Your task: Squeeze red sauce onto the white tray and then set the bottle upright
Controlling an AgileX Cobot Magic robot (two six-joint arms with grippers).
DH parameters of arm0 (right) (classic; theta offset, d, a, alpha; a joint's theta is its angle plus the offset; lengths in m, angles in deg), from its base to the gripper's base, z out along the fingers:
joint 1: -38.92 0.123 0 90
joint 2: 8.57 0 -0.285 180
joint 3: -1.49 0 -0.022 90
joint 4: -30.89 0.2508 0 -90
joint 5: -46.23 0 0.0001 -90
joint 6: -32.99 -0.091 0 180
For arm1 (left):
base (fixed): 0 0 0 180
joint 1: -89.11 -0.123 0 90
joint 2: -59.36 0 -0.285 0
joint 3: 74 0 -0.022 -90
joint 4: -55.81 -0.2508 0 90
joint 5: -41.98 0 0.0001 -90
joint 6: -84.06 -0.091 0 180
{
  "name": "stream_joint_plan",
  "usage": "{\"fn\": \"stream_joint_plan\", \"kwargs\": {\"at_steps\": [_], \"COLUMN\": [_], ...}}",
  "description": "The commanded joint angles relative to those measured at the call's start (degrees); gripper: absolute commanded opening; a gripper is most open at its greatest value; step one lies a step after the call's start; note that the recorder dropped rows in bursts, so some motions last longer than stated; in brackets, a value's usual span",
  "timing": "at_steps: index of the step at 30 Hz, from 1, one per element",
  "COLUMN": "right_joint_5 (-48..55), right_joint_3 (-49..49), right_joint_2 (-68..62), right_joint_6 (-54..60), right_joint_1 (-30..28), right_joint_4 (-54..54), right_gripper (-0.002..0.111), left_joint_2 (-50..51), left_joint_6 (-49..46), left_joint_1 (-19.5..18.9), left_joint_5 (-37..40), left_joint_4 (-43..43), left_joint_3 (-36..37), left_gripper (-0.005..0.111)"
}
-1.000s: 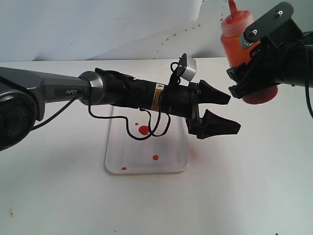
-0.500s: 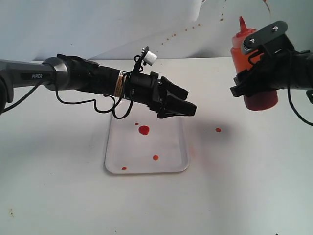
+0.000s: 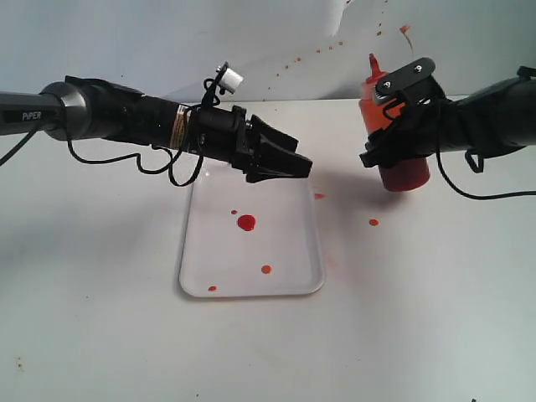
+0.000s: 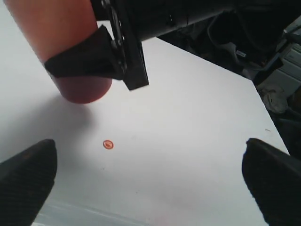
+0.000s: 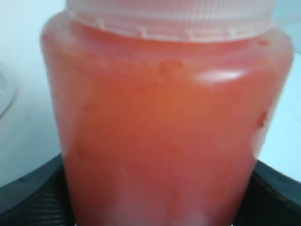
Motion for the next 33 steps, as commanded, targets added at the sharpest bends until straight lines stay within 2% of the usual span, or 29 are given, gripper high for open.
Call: {"fn": "stream_joint_plan", "kwargs": {"at_steps": [1, 3, 6, 10, 12, 13, 14, 16, 17, 21, 24, 28, 31, 33], "right_joint_5": [4.8, 7.0, 8.2, 11.0, 11.1, 11.0, 11.0, 12.1, 12.8, 16.4, 19.3, 19.3, 18.7, 16.8], "right_joint_3": [-2.0, -2.0, -2.0, -2.0, -2.0, -2.0, -2.0, -2.0, -2.0, -2.0, -2.0, -2.0, -2.0, -2.0], "right_joint_2": [0.3, 0.4, 0.7, 2.2, 3.3, 3.9, 4.1, 4.3, 4.3, 4.3, 4.3, 4.3, 4.3, 4.3], "right_joint_6": [5.2, 6.7, 7.3, 8.2, 8.5, 8.5, 8.5, 8.6, 8.6, 8.6, 8.6, 9.0, 9.2, 10.2], "right_joint_1": [-0.1, -0.1, -0.2, -0.2, -0.2, -0.2, -0.2, -0.2, -0.2, -0.2, -0.2, -0.2, -0.2, -0.2], "right_joint_4": [0.1, 0.1, 0.1, 0.1, 0.1, 0.1, 0.1, 0.1, 0.1, 0.1, 0.1, 0.1, 0.1, 0.1], "right_gripper": [0.000, 0.000, 0.000, 0.000, 0.000, 0.000, 0.000, 0.000, 0.000, 0.000, 0.000, 0.000, 0.000, 0.000], "left_joint_2": [-0.5, -0.5, -0.5, -0.5, -0.5, -0.5, -0.5, -0.5, -0.5, -0.5, -0.5, -0.5, -0.5, -0.5], "left_joint_6": [-5.5, -8.3, -9.8, -10.1, -10.2, -10.2, -10.1, -10.1, -10.4, -10.4, -10.4, -11.4, -10.1, -11.1], "left_joint_1": [0.2, 0.8, 2.1, 5.1, 5.4, 5.4, 5.4, 5.6, 5.6, 6.6, 8.5, 11.1, 12.4, 12.5], "left_joint_5": [-0.4, -0.4, 4.6, 20.8, 25.1, 26.3, 26.4, 25.9, 26.0, 31.0, 37.8, 37.8, 43.1, 43.7], "left_joint_4": [9.9, 14.5, 18.4, 17.0, 17.6, 18.2, 18.4, 20.7, 22.5, 29.0, 29.0, 26.7, 26.7, 26.7], "left_joint_3": [-0.2, -0.2, -0.2, -0.2, -0.2, -0.2, -0.2, -0.2, -0.2, -0.6, -1.9, -4.0, -5.0, -5.0], "left_gripper": [0.105, 0.105, 0.105, 0.104, 0.098, 0.083, 0.073, 0.011, 0.001, 0.000, 0.000, 0.000, 0.000, 0.000]}}
